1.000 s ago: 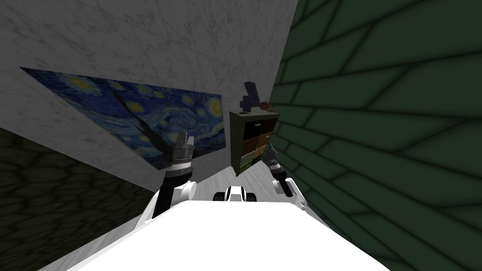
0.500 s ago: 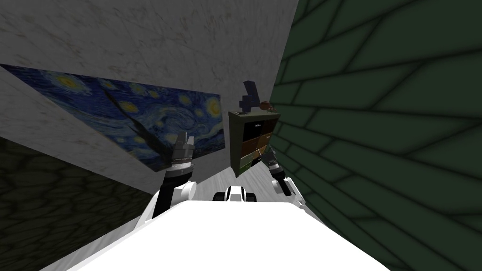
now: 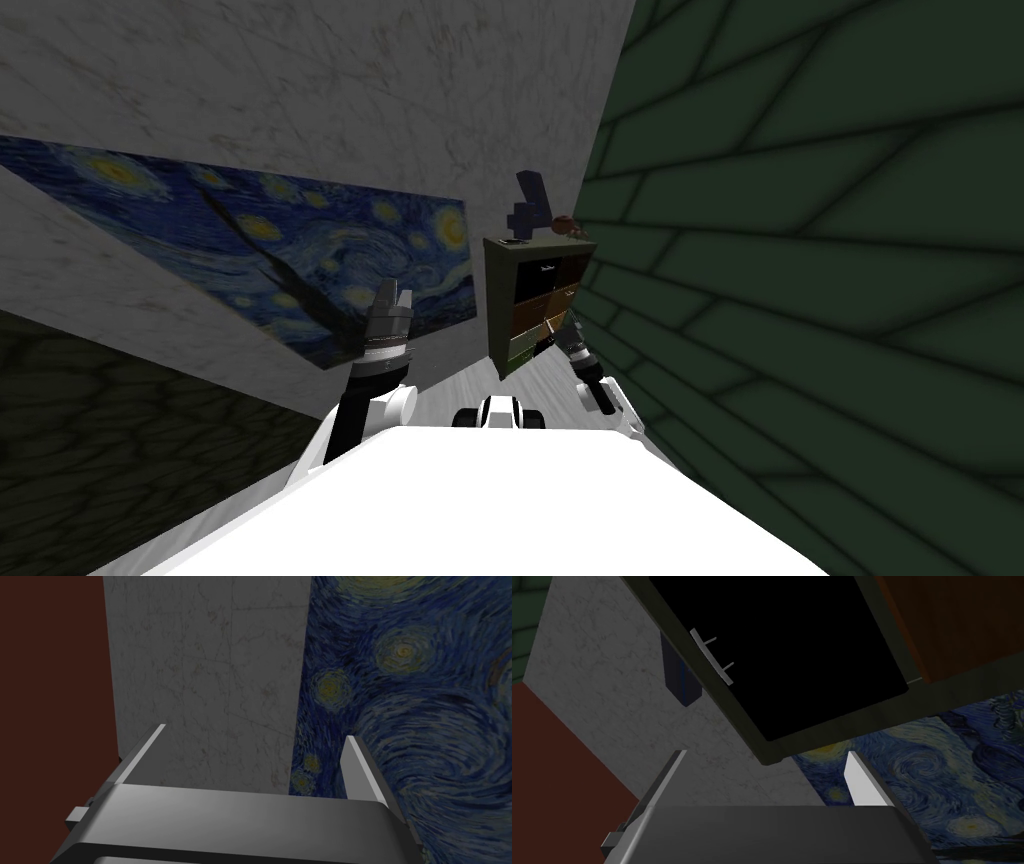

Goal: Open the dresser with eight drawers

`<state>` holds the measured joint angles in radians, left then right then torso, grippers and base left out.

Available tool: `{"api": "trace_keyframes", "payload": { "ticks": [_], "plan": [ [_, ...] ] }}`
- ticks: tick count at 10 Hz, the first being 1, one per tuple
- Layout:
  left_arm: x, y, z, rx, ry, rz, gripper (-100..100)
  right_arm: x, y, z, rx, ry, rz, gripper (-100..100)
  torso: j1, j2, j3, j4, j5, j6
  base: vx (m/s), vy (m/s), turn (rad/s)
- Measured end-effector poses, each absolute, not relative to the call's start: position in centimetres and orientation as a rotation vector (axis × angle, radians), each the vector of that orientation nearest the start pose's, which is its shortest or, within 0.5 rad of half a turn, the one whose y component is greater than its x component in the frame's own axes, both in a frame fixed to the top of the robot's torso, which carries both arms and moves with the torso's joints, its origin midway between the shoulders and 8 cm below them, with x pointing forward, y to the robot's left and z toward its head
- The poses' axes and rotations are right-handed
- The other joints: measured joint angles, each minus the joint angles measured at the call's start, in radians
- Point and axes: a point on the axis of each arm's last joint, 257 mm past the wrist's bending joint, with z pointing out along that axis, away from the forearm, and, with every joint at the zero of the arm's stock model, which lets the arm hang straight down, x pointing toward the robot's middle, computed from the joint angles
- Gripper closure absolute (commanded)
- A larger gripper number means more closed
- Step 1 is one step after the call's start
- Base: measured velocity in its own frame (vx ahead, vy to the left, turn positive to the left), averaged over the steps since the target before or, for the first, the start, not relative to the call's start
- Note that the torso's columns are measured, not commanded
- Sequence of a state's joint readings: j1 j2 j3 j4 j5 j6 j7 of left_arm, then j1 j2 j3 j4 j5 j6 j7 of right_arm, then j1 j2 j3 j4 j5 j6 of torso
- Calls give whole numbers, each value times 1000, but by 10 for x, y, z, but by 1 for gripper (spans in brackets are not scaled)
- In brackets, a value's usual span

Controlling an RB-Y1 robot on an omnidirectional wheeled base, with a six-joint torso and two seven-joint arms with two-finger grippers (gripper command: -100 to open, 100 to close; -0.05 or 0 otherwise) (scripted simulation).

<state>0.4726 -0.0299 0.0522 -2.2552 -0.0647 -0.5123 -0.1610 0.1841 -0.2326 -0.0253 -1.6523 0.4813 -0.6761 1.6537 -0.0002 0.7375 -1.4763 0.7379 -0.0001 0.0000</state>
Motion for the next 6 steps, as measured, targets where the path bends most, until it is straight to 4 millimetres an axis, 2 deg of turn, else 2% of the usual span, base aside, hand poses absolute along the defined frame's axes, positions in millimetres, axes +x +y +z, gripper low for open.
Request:
{"api": "trace_keyframes", "payload": {
  "ticks": [6],
  "plan": [
    [347, 290, 25, -564, 652, -1071, 0, 455, -215, -163, -821, 911, -567, -100, 0, 0, 0, 0, 0, 0, 43, -21, 6]
  ]
}}
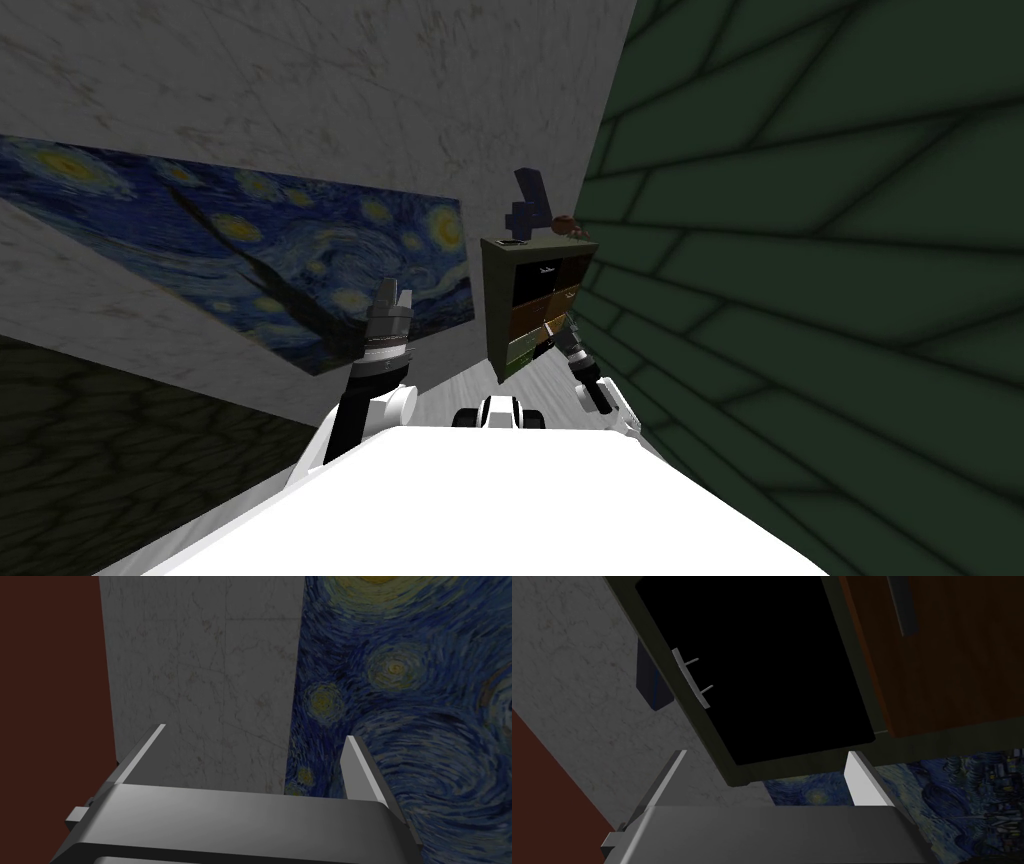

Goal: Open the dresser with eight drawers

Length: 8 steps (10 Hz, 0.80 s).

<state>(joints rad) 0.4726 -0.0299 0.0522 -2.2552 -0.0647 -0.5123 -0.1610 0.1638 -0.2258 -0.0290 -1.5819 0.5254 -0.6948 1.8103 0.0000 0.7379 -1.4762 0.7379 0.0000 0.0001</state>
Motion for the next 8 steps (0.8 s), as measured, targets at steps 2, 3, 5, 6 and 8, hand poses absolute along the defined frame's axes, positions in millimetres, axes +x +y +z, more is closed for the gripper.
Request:
{"api": "trace_keyframes", "payload": {
  "ticks": [2, 3, 5, 6, 8],
  "plan": [
    [347, 290, 25, -564, 652, -1071, 0, 457, -214, -172, -857, 904, -606, -100, 0, 0, 0, 0, 0, 0, 46, -25, 7],
    [347, 290, 25, -564, 652, -1071, 0, 458, -214, -176, -878, 898, -630, -100, 0, 0, 0, 0, 0, 0, 76, -27, 7],
    [347, 290, 25, -564, 652, -1071, 0, 459, -212, -188, -926, 890, -674, -100, 0, 0, 0, 0, 0, 0, 44, -22, 3],
    [347, 290, 25, -564, 652, -1071, 0, 460, -212, -190, -939, 882, -693, -100, 1, 2, 1, 1, 0, 0, 39, -18, 6],
    [347, 290, 25, -564, 652, -1071, 0, 460, -210, -201, -983, 872, -735, -100, 0, 0, 0, 0, 0, 0, 50, -21, 5]
  ]
}}
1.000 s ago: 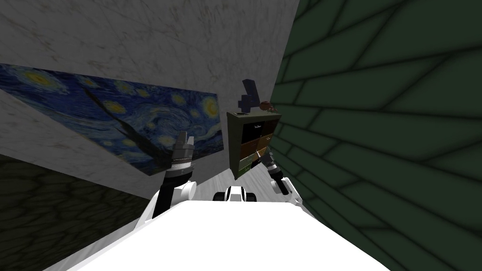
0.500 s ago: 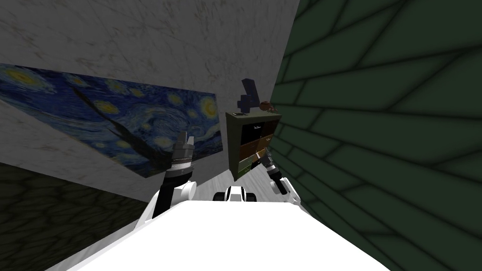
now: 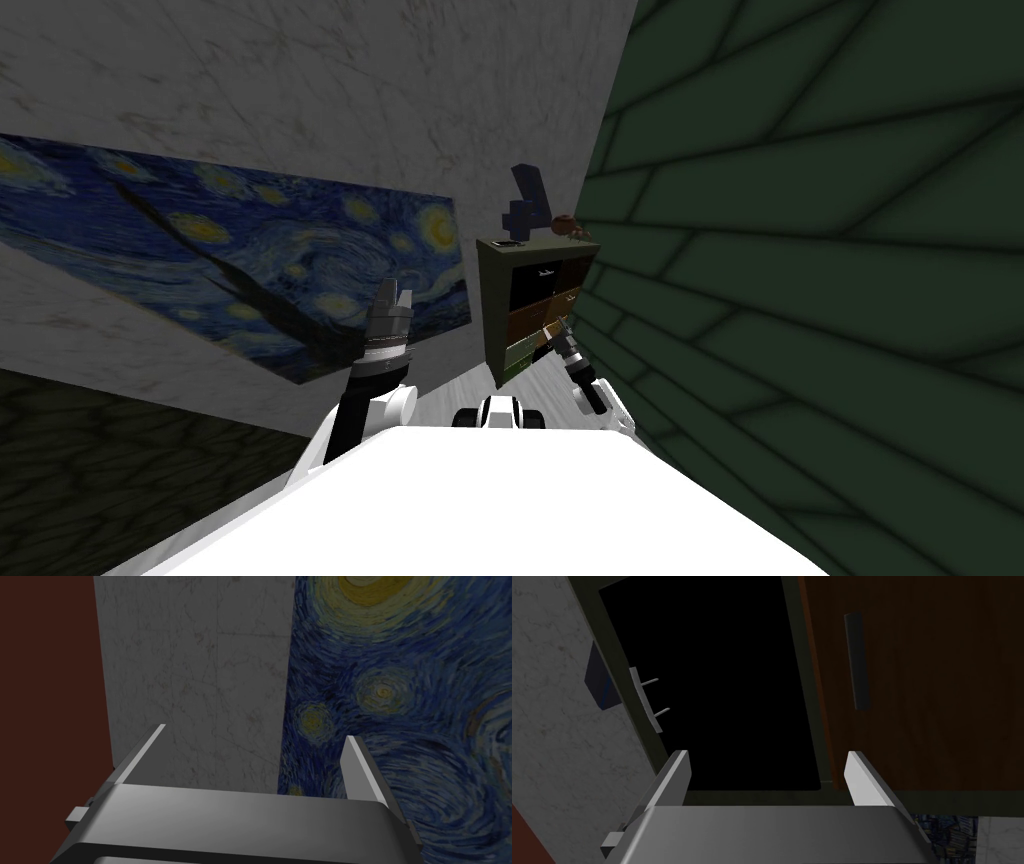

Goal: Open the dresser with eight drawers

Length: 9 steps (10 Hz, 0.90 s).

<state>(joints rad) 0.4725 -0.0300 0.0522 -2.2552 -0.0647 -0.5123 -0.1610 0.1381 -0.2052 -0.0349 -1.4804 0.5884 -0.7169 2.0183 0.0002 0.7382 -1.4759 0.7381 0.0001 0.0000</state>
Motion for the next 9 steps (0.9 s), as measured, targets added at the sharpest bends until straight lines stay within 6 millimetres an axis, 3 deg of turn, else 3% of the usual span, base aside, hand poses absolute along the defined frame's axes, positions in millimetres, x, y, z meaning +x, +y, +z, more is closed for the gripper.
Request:
{"api": "trace_keyframes", "payload": {
  "ticks": [9],
  "plan": [
    [347, 290, 25, -564, 652, -1071, 0, 464, -190, -252, -1157, 826, -894, -100, 0, 0, 0, 0, 0, 0, 49, -25, 4]
  ]
}}
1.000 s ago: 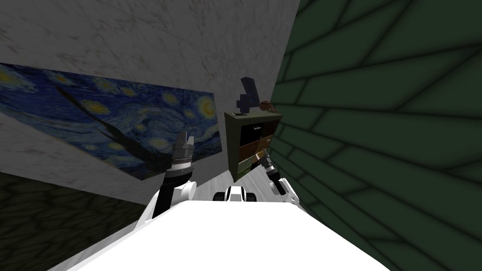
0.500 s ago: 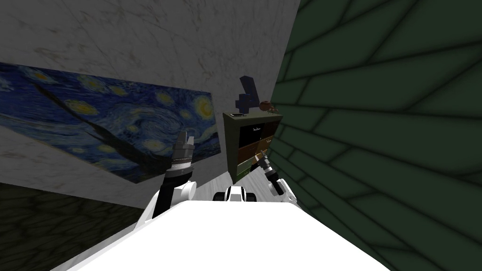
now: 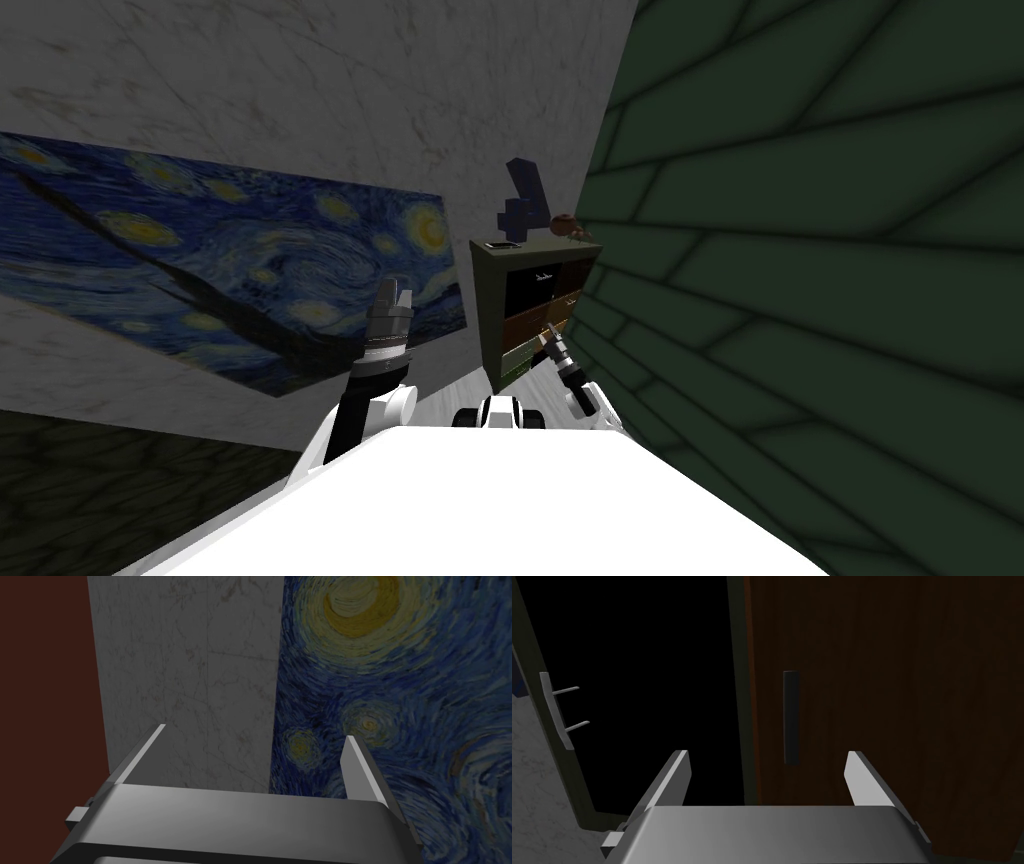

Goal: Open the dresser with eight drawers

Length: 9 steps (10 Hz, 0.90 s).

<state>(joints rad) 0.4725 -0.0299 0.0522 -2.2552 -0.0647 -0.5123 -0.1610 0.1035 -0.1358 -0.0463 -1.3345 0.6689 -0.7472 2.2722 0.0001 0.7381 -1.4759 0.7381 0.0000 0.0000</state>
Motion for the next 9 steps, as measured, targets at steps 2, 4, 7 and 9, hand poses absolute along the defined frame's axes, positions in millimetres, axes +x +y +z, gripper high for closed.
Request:
{"api": "trace_keyframes", "payload": {
  "ticks": [2, 4, 7, 9],
  "plan": [
    [347, 290, 25, -564, 652, -1071, 0, 464, -183, -260, -1182, 816, -918, -100, 0, 0, 0, 0, 0, 0, 46, -25, 4],
    [347, 290, 25, -564, 652, -1071, 0, 462, -168, -272, -1201, 812, -937, -100, 0, -1, -1, 0, 0, 0, 55, -24, 4],
    [347, 290, 25, -564, 652, -1071, 0, 464, -146, -280, -1202, 815, -946, -100, 0, 1, 0, 0, 0, 0, 32, -14, 2],
    [347, 290, 25, -564, 652, -1071, 0, 462, -129, -280, -1186, 822, -942, -100, 0, 0, 0, 0, 0, 0, 15, -6, 0]
  ]
}}
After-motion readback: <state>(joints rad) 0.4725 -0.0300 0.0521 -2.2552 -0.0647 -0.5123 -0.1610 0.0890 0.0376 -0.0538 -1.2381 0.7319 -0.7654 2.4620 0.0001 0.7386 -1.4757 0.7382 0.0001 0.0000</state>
